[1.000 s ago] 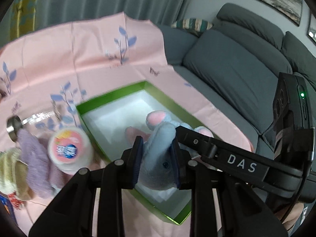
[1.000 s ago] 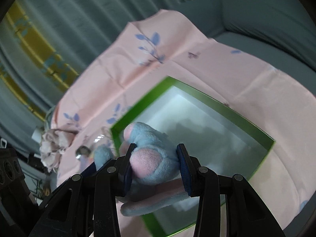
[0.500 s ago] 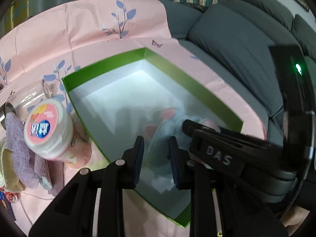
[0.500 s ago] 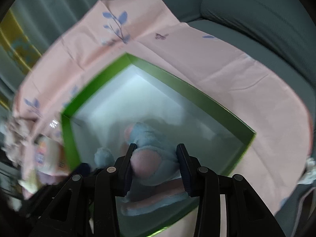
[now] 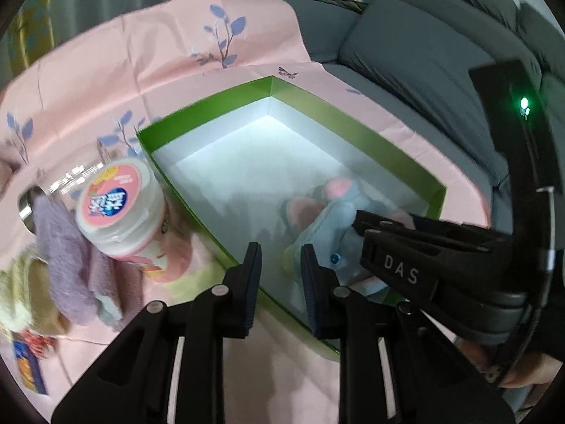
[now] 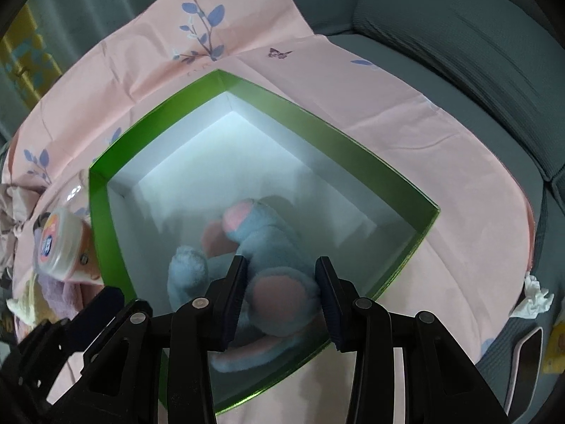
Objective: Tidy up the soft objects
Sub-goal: 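Carry the plush elephant with the left gripper into the green box, then open the left gripper to release the elephant and withdraw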
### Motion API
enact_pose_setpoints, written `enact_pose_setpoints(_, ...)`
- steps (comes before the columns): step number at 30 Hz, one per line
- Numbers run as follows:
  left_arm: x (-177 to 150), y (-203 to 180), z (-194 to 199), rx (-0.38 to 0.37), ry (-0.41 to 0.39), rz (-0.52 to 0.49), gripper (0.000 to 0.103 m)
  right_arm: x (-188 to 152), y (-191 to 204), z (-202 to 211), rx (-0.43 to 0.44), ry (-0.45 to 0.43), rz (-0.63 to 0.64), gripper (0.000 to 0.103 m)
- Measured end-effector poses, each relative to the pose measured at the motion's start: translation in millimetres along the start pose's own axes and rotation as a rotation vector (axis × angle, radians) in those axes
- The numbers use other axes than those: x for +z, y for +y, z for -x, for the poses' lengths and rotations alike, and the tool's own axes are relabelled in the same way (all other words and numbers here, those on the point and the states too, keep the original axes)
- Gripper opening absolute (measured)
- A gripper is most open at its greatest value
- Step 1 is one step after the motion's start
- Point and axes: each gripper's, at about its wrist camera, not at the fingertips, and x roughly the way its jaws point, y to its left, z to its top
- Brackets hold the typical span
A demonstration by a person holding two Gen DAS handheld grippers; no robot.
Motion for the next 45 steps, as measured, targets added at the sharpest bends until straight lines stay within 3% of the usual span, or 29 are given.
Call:
enact_pose_setpoints(7,-6,4,2,0.047,0.001,-0.068,0.015,-15,9,8,0.004,-0.018,-0.002,0.043)
enact_pose_setpoints(14,-7,17,8,0.013,0.001,0.004,0.012,-25,16,13,-0.004,-0.055,-0.004,0.043)
enact_pose_setpoints(16,-7,17,15,-0.003,-0.006,0.023,0.013,-24,15,14,0.004,-0.072,-0.018,0.047)
enact_pose_setpoints(19,-6,20,33,-0.068,-0.029,0.067,0.014,-21,8,15,0.087,-0.093,-0.046,0.061)
enact_pose_setpoints(22,-7,26,62,-0.087,-0.103,0.090,0.037,-20,6,21,0.122,-0.124,-0.055,0.079)
enact_pose_setpoints(24,-11,32,79,-0.076,-0.143,0.109,0.066,-19,9,30,0.136,-0.172,-0.052,0.082)
enact_pose_setpoints(28,-20,58,112,-0.057,-0.208,0.160,0.076,-19,9,47,0.215,-0.254,-0.092,0.085)
enact_pose_setpoints(30,-28,76,128,-0.040,-0.239,0.196,0.087,-19,12,57,0.257,-0.289,-0.095,0.088)
enact_pose_setpoints(38,-72,163,171,0.134,-0.288,0.382,0.095,-25,53,82,0.372,-0.324,0.001,0.089)
enact_pose_setpoints(45,-124,237,174,0.271,-0.243,0.563,0.095,-36,120,86,0.520,-0.233,0.132,0.089)
